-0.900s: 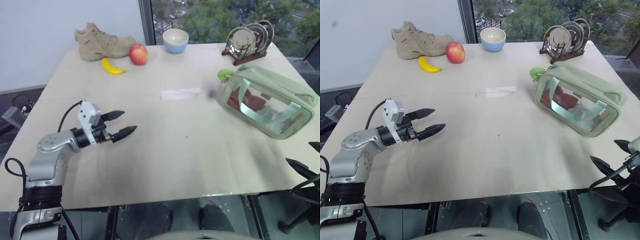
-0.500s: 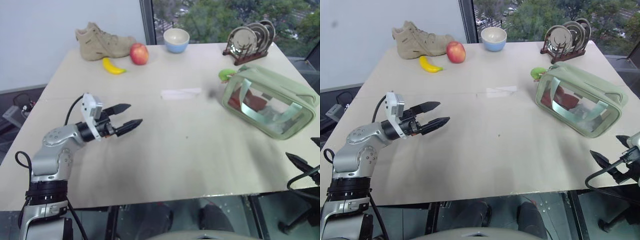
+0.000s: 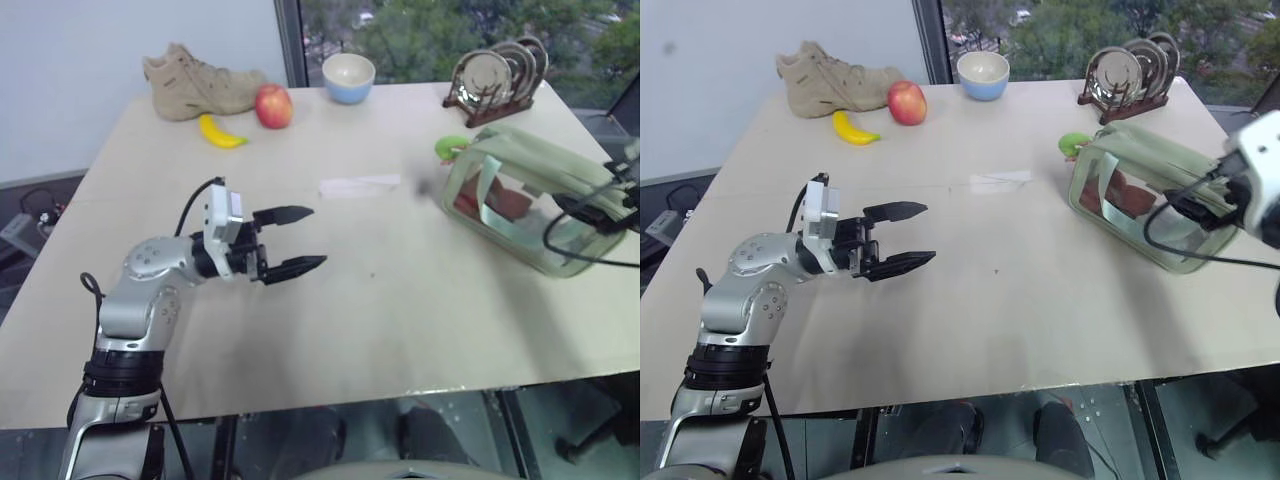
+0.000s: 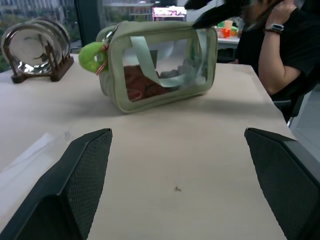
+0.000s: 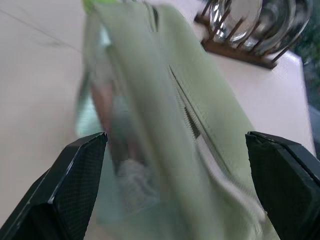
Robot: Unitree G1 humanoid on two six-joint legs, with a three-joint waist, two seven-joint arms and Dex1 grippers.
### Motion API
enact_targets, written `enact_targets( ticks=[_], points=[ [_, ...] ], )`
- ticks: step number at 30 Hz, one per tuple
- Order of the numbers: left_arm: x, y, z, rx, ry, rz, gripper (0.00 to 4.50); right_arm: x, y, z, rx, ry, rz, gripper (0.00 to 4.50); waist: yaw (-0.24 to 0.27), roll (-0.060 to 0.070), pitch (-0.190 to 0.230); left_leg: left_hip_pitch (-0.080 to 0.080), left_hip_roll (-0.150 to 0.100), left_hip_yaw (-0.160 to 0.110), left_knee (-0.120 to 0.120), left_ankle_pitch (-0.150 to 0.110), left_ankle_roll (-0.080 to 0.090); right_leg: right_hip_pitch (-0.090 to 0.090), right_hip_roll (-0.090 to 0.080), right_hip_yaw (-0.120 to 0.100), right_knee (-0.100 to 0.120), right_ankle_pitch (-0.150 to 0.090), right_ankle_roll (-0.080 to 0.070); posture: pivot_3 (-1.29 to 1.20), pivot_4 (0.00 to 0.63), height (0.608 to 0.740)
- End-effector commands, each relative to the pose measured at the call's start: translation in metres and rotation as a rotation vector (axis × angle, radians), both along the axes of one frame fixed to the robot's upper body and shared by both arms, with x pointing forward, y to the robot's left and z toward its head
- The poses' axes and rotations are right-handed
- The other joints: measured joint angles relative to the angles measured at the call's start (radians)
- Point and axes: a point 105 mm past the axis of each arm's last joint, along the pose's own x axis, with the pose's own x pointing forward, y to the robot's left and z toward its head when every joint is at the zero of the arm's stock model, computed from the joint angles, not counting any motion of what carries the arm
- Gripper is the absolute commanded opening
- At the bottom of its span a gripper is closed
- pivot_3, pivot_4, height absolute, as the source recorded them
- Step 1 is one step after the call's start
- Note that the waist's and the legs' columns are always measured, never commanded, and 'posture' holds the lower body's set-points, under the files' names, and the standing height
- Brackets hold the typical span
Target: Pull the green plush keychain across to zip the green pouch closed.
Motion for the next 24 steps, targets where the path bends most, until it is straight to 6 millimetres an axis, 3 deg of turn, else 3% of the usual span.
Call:
enact_targets(
  ticks=[1, 11, 20, 23, 24],
  points=[
    [-0.006, -0.005, 0.009, -0.013, -0.039, -0.038, 4.44, 0.014, -0.002, 0.005, -0.07, -0.012, 0.035, 4.5, -0.001, 0.0, 0.0, -0.001, 0.0, 0.0, 0.0, 0.0, 0.0, 0.0, 0.0, 0.0, 0.0, 0.0, 0.0, 0.0, 0.15, 0.74],
    [-0.018, -0.003, 0.005, -0.008, -0.034, -0.043, 4.44, 0.036, 0.016, 0.024, -0.049, 0.013, 0.169, 4.5, -0.003, 0.001, 0.001, -0.001, 0.0, 0.001, 0.0, 0.0, 0.0, -0.002, 0.0, 0.0, 0.001, 0.0, 0.0, 0.0, 0.15, 0.74],
    [-0.02, 0.001, 0.01, -0.053, -0.032, -0.027, 4.44, 0.042, 0.022, 0.02, -0.023, 0.067, 0.21, 4.5, -0.001, 0.002, 0.001, -0.003, 0.0, 0.001, 0.0, 0.0, 0.0, -0.004, 0.0, 0.0, 0.001, 0.0, 0.0, 0.0, 0.15, 0.74],
    [-0.02, 0.002, 0.015, -0.069, -0.04, -0.033, 4.5, 0.043, 0.019, 0.018, -0.021, 0.075, 0.199, 3.73, -0.001, 0.002, 0.001, -0.004, 0.0, 0.001, 0.0, 0.0, 0.0, -0.005, 0.0, 0.0, 0.002, 0.0, 0.0, 0.0, 0.15, 0.74],
    [-0.021, 0.002, 0.015, -0.069, -0.042, -0.036, 4.5, 0.043, 0.019, 0.019, -0.017, 0.076, 0.2, 3.27, -0.002, 0.001, 0.001, -0.004, 0.0, 0.002, 0.0, 0.0, 0.0, -0.006, 0.0, 0.0, 0.002, 0.0, 0.0, 0.0, 0.15, 0.74]
  ],
)
